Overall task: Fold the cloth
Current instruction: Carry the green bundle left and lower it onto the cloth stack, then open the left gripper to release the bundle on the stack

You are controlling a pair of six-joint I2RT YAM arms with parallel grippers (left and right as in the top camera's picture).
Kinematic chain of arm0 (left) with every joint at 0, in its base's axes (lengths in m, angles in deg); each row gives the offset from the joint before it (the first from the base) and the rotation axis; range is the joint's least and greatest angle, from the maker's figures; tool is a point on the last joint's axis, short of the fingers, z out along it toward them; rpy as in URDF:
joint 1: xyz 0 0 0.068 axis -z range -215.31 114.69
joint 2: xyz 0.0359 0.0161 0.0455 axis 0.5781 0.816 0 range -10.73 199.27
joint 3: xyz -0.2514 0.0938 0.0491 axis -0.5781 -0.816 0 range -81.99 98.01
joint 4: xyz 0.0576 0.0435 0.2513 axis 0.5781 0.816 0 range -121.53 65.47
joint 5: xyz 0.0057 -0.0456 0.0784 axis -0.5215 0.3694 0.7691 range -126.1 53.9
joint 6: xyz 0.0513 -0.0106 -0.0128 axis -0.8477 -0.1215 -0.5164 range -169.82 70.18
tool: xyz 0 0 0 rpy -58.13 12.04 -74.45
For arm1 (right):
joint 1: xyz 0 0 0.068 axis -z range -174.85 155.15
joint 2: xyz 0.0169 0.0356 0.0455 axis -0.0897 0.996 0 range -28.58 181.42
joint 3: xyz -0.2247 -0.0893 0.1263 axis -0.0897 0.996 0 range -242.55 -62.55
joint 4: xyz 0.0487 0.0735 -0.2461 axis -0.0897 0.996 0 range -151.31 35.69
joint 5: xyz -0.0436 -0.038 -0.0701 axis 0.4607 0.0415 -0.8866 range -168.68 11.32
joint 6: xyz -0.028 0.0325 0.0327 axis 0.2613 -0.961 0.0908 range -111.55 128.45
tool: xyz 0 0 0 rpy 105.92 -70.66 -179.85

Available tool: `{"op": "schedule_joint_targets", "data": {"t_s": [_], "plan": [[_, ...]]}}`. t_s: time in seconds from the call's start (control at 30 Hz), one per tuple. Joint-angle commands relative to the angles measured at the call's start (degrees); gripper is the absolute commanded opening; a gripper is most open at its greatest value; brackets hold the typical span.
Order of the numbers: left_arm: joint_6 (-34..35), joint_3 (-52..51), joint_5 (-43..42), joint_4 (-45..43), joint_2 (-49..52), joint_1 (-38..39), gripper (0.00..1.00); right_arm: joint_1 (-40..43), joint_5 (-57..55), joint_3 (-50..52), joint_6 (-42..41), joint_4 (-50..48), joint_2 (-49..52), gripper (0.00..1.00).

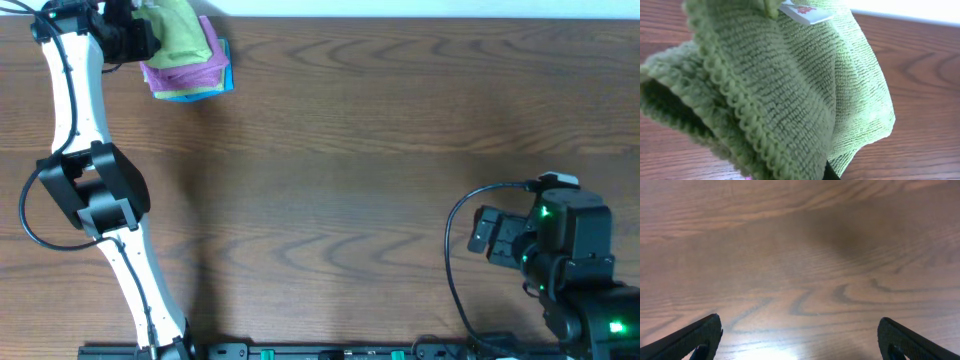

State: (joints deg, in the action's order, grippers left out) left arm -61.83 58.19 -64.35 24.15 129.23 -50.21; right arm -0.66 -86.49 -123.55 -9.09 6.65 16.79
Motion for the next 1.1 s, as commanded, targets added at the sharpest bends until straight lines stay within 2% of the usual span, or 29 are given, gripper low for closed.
{"op": "schedule_joint_targets", "data": {"t_s": [0.0, 0.2, 0.23, 0.3, 0.4, 0.5, 0.97, 1.07], "plan": [[0.31, 1.51, 0.85, 0.0, 0.31, 0.02, 0.08, 0.37, 0.76, 0.09, 0.44, -0.31, -0.09, 0.99], [0.48, 1.49, 0.79, 0.42, 0.31, 0.2, 0.06, 0.37, 0.76, 0.09, 0.44, -0.35, -0.09, 0.99], [0.48, 1.42, 0.81, 0.48, 0.31, 0.28, 0.15, 0.37, 0.76, 0.09, 0.44, -0.37, -0.09, 0.99], [0.76, 1.36, 0.81, 0.59, 0.31, 0.35, 0.5, 0.37, 0.76, 0.09, 0.44, -0.37, -0.09, 0.99], [0.94, 1.36, 0.81, 0.63, 0.31, 0.33, 0.61, 0.37, 0.76, 0.09, 0.44, -0.37, -0.09, 0.99], [0.94, 1.36, 0.81, 0.63, 0.31, 0.33, 0.95, 0.37, 0.76, 0.09, 0.44, -0.35, -0.09, 0.99], [2.69, 1.36, 1.03, 1.9, 0.22, 0.22, 0.95, 0.37, 0.76, 0.09, 0.46, -0.5, -0.09, 0.99], [5.2, 1.4, 1.88, 1.05, -0.35, -0.72, 0.95, 0.37, 0.76, 0.09, 0.48, -0.5, -0.09, 0.99]]}}
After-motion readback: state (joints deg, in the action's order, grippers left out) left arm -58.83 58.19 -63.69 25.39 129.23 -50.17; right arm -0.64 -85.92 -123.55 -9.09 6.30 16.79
